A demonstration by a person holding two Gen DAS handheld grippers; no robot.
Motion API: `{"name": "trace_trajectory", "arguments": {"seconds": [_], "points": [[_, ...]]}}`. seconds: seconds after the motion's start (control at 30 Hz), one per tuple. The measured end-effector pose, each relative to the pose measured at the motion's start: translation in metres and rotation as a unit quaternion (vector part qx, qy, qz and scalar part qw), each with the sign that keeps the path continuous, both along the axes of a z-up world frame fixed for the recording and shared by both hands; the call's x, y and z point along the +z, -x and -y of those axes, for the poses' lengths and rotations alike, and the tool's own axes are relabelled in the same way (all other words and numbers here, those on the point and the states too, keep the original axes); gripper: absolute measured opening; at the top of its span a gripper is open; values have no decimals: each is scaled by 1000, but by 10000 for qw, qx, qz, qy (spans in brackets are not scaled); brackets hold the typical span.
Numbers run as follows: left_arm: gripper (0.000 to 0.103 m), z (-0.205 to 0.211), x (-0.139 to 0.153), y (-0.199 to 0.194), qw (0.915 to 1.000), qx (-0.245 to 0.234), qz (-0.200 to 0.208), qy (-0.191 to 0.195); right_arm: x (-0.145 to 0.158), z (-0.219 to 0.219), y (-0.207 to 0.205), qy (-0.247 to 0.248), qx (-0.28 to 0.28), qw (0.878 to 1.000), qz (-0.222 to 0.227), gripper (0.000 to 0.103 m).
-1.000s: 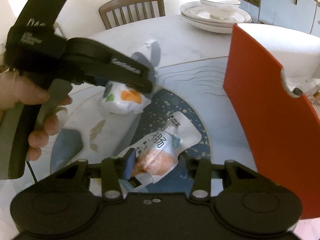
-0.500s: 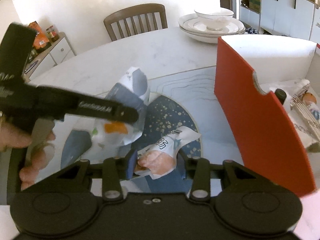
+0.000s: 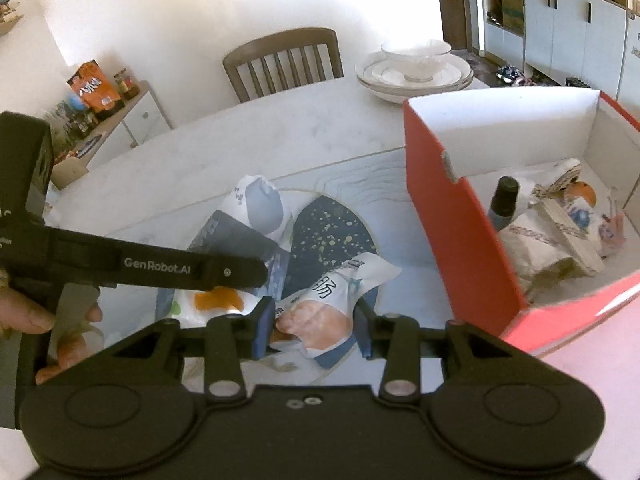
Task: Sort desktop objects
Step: 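Carry the tissue bag and sausage pouch with both tools over the red box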
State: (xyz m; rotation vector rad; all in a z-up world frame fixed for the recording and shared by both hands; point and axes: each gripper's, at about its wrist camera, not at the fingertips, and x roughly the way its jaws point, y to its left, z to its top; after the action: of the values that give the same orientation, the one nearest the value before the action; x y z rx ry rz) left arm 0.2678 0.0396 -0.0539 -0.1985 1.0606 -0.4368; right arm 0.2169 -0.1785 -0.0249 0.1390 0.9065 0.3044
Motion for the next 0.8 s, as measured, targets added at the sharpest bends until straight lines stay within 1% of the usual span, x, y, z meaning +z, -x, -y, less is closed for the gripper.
{"name": "trace_trajectory", "arguments": {"seconds": [0.43,0.8], "points": [[40,12,33,27,9996,156,52,213,37,34,18,-237,57,9994,263,40],[40,48,63,33,9987,271,284,314,60,82,18,-62,119,9989,455,40]]}}
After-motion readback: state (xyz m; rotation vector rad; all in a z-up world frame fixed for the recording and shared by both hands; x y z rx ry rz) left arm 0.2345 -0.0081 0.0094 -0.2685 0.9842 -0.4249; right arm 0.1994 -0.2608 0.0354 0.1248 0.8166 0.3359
